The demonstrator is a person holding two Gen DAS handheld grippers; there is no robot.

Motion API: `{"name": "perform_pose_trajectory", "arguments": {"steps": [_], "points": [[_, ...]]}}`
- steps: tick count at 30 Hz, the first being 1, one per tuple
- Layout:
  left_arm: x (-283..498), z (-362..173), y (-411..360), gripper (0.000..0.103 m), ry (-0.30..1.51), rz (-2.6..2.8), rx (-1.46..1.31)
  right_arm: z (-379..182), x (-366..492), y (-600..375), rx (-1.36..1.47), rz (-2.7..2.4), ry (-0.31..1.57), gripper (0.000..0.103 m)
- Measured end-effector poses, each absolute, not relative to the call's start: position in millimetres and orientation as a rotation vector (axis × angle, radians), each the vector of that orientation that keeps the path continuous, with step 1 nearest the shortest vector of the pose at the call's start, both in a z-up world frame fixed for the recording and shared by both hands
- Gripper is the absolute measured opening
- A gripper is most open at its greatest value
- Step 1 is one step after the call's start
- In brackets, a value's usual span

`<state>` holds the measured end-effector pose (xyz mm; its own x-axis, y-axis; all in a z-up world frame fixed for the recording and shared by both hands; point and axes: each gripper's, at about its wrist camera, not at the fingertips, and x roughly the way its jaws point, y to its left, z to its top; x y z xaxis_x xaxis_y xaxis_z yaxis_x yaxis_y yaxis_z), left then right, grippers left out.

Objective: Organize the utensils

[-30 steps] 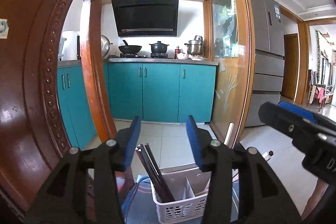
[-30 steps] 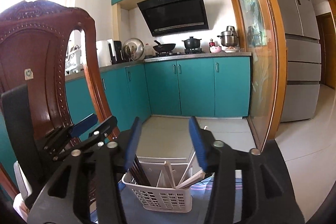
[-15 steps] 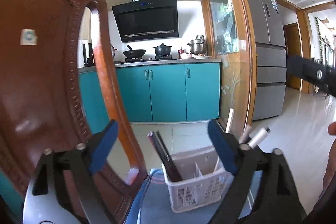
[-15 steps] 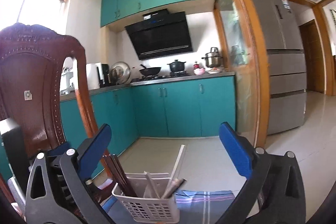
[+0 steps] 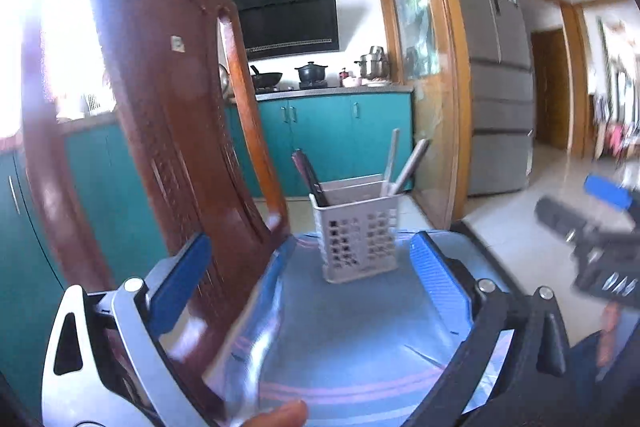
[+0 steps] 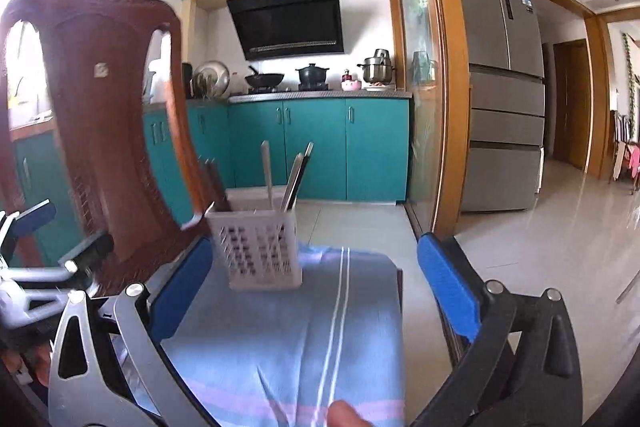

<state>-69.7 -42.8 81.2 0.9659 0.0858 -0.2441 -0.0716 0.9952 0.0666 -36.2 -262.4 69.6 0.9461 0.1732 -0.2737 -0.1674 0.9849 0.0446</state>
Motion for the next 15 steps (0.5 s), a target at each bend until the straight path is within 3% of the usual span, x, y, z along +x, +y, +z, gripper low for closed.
{"name": "perform_pose_trajectory", "arguments": {"steps": [15], "points": [[-145, 107, -59, 0.099, 0.207, 0.061, 0.056, 91, -135, -260, -0.034, 0.167, 0.193, 0.100]]}}
